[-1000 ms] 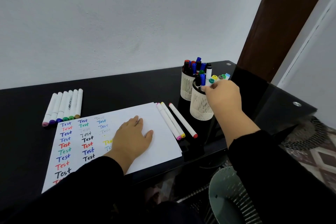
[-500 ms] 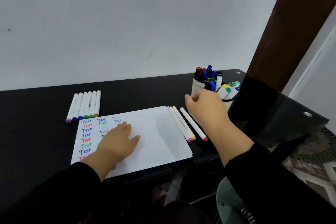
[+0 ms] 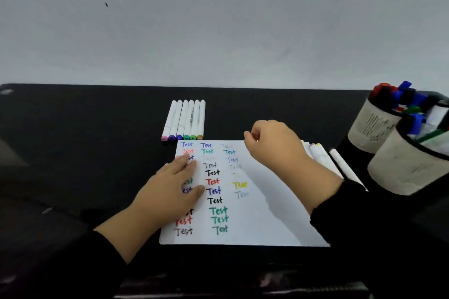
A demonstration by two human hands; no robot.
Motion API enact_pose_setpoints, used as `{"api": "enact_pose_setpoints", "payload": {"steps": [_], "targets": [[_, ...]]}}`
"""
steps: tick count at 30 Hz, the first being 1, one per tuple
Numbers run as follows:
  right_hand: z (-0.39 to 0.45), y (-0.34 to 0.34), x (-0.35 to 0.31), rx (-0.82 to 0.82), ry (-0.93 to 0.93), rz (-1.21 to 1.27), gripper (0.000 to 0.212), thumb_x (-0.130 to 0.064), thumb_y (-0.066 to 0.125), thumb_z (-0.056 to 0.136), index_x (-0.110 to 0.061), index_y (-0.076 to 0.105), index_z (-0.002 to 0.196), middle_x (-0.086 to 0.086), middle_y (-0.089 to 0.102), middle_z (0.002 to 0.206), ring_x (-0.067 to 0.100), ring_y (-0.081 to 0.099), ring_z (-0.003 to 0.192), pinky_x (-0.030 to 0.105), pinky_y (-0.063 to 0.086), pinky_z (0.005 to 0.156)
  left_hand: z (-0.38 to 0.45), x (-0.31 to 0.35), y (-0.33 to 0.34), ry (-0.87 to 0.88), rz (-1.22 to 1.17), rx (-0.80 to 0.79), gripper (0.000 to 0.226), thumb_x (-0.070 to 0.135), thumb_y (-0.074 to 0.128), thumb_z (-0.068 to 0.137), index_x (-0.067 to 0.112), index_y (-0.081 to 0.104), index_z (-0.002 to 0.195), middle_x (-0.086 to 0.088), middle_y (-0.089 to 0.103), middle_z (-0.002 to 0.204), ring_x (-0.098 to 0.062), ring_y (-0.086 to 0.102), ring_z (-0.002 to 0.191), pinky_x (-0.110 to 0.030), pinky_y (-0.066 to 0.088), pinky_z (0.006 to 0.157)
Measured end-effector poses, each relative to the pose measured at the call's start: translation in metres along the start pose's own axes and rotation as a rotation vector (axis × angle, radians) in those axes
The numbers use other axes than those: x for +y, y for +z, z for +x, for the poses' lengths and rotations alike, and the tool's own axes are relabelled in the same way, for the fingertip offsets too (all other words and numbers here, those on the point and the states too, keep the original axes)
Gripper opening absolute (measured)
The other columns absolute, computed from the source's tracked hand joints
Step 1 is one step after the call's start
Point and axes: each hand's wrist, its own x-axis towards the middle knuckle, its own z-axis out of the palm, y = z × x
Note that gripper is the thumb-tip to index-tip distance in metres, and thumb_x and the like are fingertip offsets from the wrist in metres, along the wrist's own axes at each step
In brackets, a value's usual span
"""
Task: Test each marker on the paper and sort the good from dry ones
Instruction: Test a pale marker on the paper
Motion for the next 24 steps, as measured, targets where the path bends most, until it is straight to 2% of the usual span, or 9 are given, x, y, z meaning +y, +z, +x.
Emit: {"api": "enact_pose_setpoints", "payload": {"steps": [9, 13, 16, 18, 24], "targets": [[0.078, 0.051, -0.037, -0.153, 0.014, 0.114, 0.028, -0.032, 0.049, 0.094, -0.009, 0.064, 0.096, 0.007, 0.066, 0.088, 0.019, 0.062, 0.077, 0.031, 0.049, 0.064, 0.006, -0.010, 0.009, 0.035, -0.079, 0.067, 0.069, 0.059, 0.037, 0.090, 0.038, 0.005, 0.148, 0.022, -0.010, 0.153, -0.006, -0.003, 0.143, -0.023, 0.003, 0.111], [0.110, 0.072, -0.052, -0.205, 0.045, 0.185, 0.027, -0.031, 0.051, 0.093, -0.008, 0.062, 0.084, 0.001, 0.056, 0.071, 0.018, 0.053, 0.067, 0.025, 0.039, 0.051, 0.009, -0.014, 0.011, 0.060, -0.094, 0.098, 0.070, 0.060, 0.038, 0.089, 0.037, 0.006, 0.148, 0.022, -0.010, 0.153, -0.003, -0.004, 0.141, -0.018, -0.001, 0.103], [0.121, 0.081, -0.062, -0.240, 0.061, 0.169, 0.033, -0.031, 0.052, 0.092, -0.010, 0.050, 0.067, -0.002, 0.046, 0.058, 0.014, 0.045, 0.051, 0.025, 0.031, 0.045, 0.009, -0.015, 0.012, 0.074, -0.092, 0.110, 0.071, 0.060, 0.037, 0.089, 0.035, 0.006, 0.148, 0.021, -0.009, 0.154, -0.002, -0.005, 0.141, -0.017, -0.003, 0.104], [0.123, 0.083, -0.067, -0.257, 0.069, 0.157, 0.032, -0.027, 0.054, 0.090, -0.013, 0.042, 0.063, -0.002, 0.042, 0.059, 0.012, 0.041, 0.050, 0.024, 0.029, 0.045, 0.008, -0.015, 0.011, 0.078, -0.091, 0.111, 0.070, 0.059, 0.036, 0.090, 0.035, 0.005, 0.148, 0.021, -0.010, 0.154, -0.001, -0.005, 0.140, -0.016, -0.004, 0.101], [0.123, 0.078, -0.075, -0.275, 0.096, 0.124, 0.026, -0.018, 0.054, 0.086, -0.015, 0.042, 0.064, -0.002, 0.043, 0.059, 0.012, 0.040, 0.049, 0.023, 0.029, 0.044, 0.008, -0.015, 0.013, 0.082, -0.083, 0.117, 0.070, 0.060, 0.035, 0.090, 0.035, 0.004, 0.148, 0.021, -0.011, 0.154, -0.001, -0.006, 0.140, -0.016, -0.005, 0.100]]}}
